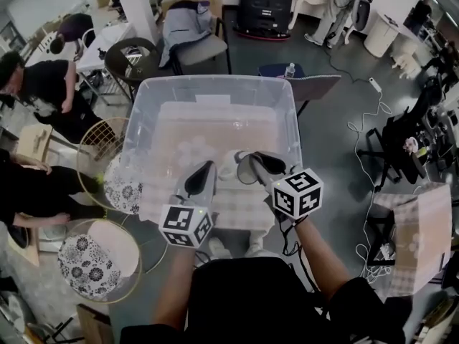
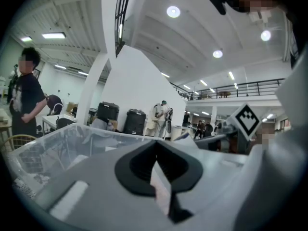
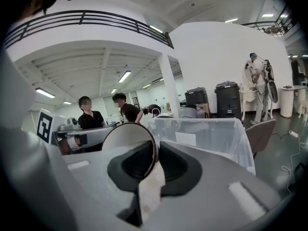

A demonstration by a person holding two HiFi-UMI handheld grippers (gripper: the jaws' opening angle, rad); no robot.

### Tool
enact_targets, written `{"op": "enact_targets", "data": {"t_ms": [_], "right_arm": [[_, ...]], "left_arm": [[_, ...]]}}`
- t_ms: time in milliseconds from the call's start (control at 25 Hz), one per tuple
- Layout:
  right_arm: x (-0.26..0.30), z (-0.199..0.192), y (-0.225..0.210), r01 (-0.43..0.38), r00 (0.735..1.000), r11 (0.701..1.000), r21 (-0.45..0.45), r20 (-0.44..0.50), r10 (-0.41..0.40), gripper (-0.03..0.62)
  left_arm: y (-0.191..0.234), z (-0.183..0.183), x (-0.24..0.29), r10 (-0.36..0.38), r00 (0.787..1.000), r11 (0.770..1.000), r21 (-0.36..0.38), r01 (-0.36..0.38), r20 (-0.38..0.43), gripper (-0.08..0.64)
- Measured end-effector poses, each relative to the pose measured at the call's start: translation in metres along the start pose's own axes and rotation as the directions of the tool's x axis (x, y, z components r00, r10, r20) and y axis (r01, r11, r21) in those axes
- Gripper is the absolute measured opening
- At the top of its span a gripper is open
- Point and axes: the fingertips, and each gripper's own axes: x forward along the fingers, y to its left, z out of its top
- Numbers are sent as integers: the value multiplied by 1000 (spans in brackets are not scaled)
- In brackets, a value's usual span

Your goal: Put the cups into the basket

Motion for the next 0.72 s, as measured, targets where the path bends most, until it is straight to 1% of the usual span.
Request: {"op": "enact_targets", "data": {"t_ms": [240,440,560,720], "right_arm": [[43,9,-26,-27,999,1000,13,-42,28,46],[87,-1,-47,-52,990,999,7,-128,53,47],[115,-19,-61,-61,977,998,12,-205,62,48],[151,-50,-79,-64,947,998,2,-314,62,49]], "left_arm": [[13,-2,6,49,999,999,3,-49,-6,5],[28,-3,9,98,995,995,4,-98,-15,5],[36,-5,10,126,992,992,7,-126,-27,5],[46,-7,10,163,986,987,-1,-164,-41,5]]}}
